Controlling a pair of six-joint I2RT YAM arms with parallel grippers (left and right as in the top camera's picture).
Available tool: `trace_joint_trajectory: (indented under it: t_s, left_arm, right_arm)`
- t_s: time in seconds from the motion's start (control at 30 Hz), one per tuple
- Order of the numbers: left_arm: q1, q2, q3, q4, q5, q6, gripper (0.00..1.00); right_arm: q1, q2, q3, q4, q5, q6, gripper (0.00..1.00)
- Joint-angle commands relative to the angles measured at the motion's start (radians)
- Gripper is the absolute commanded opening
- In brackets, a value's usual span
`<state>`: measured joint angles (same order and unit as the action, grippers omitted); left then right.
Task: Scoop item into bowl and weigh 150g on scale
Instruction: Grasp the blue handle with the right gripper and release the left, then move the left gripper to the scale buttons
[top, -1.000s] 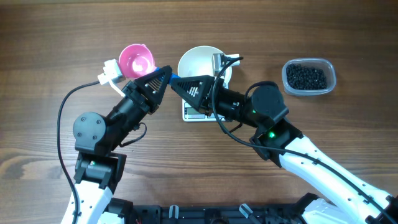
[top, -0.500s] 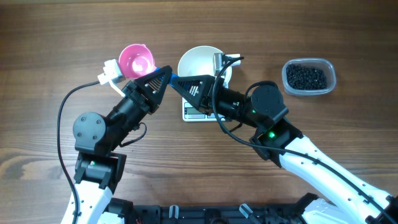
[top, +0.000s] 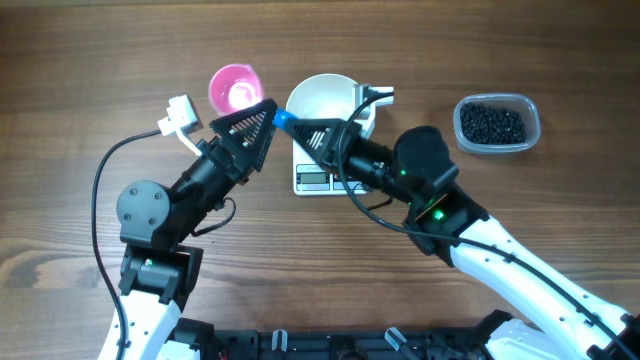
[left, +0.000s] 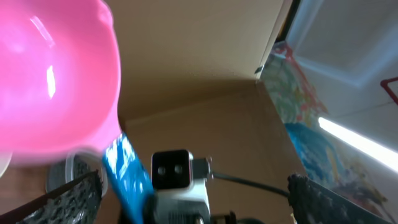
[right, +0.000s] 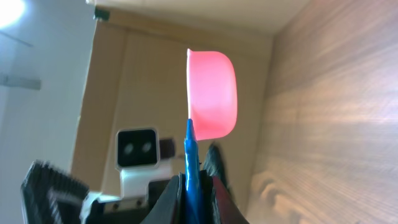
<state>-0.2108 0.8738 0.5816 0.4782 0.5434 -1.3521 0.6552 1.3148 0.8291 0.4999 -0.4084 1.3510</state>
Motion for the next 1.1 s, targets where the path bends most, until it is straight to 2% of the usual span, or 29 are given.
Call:
trace_joint_trajectory:
  t_s: [0.0, 0.07, 0.17, 0.23, 0.3, 0.33, 0.43, 0.57, 0.63, 0.77, 0.83, 0.93, 1.0, 1.07]
  left_arm:
    - [-0.005, 0.002, 0.008, -0.031, 0.069, 0.013, 0.99]
    - [-0.005, 0.002, 0.008, -0.103, 0.069, 0.050, 1.00]
    - [-0.005, 0.002, 0.008, -0.222, 0.077, 0.207, 1.00]
    - [-0.005, 0.002, 0.008, -0.291, 0.076, 0.252, 1.00]
    - [-0.005, 0.002, 0.008, -0.315, 0.076, 0.292, 1.00]
    - [-0.005, 0.002, 0.008, -0.330, 0.077, 0.317, 1.00]
    - [-0.005, 0.002, 0.008, -0.341, 0.076, 0.329, 0.99]
    - [-0.005, 0.002, 0.008, -0.363, 0.042, 0.381, 1.00]
    - [-0.005, 0.003, 0.008, -0.388, 0.020, 0.380, 1.00]
    - [-0.005, 0.003, 0.008, -0.391, 0.021, 0.380, 1.00]
    - [-0.005, 0.002, 0.008, -0.375, 0.032, 0.460, 1.00]
    - [-0.005, 0.012, 0.022, -0.372, 0.030, 0.546, 1.00]
    - [-0.004, 0.038, 0.118, -0.495, -0.021, 0.612, 1.00]
    - [-0.004, 0.100, 0.320, -0.760, -0.123, 0.741, 0.99]
  right_arm:
    - [-0.077, 0.000, 0.016, -0.021, 0.027, -0.119, 0.05]
    - [-0.155, -0.014, 0.027, -0.098, -0.019, -0.174, 0.05]
    - [-0.266, -0.063, 0.057, -0.245, -0.101, -0.253, 0.05]
    - [-0.313, -0.106, 0.102, -0.432, -0.122, -0.344, 0.05]
    - [-0.328, -0.142, 0.158, -0.606, -0.079, -0.433, 0.05]
    - [-0.329, -0.166, 0.232, -0.785, -0.005, -0.517, 0.05]
    - [-0.329, -0.176, 0.398, -1.096, 0.123, -0.645, 0.04]
    - [-0.330, -0.175, 0.570, -1.320, 0.191, -0.776, 0.04]
    - [-0.329, -0.176, 0.605, -1.384, 0.258, -0.784, 0.04]
    - [-0.329, -0.177, 0.606, -1.434, 0.267, -0.772, 0.04]
    - [-0.329, -0.177, 0.606, -1.467, 0.266, -0.780, 0.04]
    - [-0.329, -0.180, 0.606, -1.439, 0.256, -0.919, 0.04]
    - [-0.329, -0.180, 0.606, -1.386, 0.296, -0.932, 0.04]
    - [-0.329, -0.180, 0.606, -1.353, 0.348, -0.933, 0.04]
